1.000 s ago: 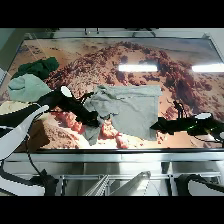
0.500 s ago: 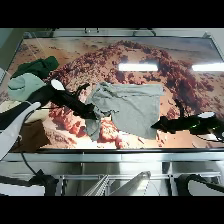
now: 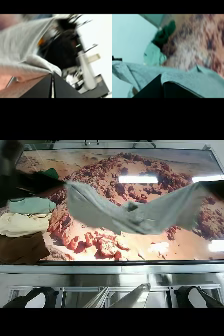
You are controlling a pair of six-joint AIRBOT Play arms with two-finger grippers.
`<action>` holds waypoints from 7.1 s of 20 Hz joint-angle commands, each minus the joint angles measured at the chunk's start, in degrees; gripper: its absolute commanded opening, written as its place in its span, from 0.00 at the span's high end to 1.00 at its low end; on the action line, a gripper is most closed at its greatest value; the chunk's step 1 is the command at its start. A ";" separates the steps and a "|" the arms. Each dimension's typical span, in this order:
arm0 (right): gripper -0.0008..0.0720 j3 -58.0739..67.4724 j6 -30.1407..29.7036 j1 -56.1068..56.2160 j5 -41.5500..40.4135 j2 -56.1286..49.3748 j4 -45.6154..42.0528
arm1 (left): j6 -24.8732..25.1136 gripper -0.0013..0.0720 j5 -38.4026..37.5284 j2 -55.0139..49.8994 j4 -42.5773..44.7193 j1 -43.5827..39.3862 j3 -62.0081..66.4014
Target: Fold the shirts.
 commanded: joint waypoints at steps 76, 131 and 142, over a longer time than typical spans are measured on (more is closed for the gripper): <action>0.45 22.58 1.81 6.88 -15.41 -59.12 -28.81 | -20.22 0.63 8.46 -60.35 48.96 1.31 50.27; 0.97 -6.05 4.70 -1.95 0.39 -31.71 -17.20 | -7.45 0.95 9.60 -10.64 35.93 11.13 -10.51; 0.97 8.63 1.70 11.30 -24.00 -49.51 -18.14 | -12.13 0.96 14.64 -45.05 35.41 0.59 22.05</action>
